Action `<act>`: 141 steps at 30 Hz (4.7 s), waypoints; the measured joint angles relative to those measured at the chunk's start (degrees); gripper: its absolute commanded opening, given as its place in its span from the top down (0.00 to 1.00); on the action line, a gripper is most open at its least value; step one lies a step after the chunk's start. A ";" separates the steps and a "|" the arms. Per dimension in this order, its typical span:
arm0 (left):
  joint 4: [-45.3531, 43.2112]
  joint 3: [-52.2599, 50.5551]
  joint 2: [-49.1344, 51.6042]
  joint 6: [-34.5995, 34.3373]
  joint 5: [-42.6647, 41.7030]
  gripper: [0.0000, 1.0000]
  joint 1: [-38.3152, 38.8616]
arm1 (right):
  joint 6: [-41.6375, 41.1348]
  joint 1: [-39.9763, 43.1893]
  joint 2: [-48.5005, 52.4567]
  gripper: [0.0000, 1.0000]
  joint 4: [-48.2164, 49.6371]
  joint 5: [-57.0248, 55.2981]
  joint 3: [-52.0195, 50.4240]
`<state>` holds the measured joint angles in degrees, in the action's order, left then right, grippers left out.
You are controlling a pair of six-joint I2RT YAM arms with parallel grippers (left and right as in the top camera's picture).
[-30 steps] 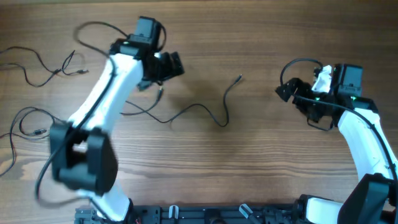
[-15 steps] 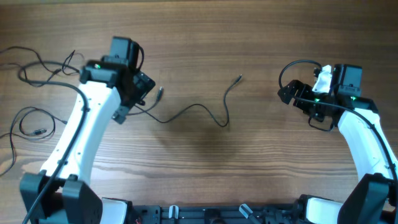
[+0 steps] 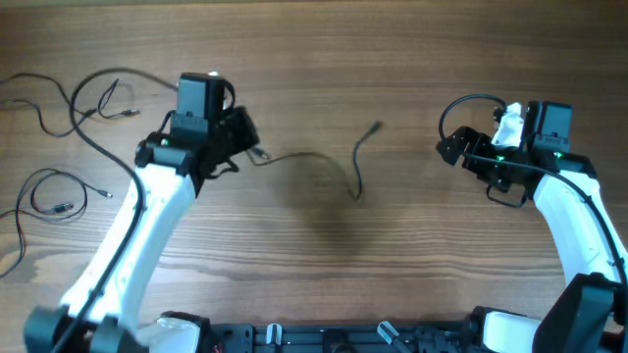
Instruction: Untangle cables
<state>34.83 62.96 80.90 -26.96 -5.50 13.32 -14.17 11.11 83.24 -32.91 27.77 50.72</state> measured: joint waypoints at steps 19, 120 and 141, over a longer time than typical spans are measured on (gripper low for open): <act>-11.45 0.33 13.03 9.11 -4.96 0.87 25.55 | -6.32 10.45 0.96 0.00 -2.12 10.29 -1.64; -22.91 1.20 -8.63 -10.73 -54.99 0.00 -20.48 | 4.02 8.81 0.98 0.00 -4.81 2.19 -1.95; 42.36 1.20 -68.00 18.23 -1.55 0.00 -19.56 | -0.76 8.79 1.03 0.00 8.57 1.73 -2.27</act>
<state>77.19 64.16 12.91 -8.73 -7.05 -6.24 -14.94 19.90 84.27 -24.34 29.50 48.45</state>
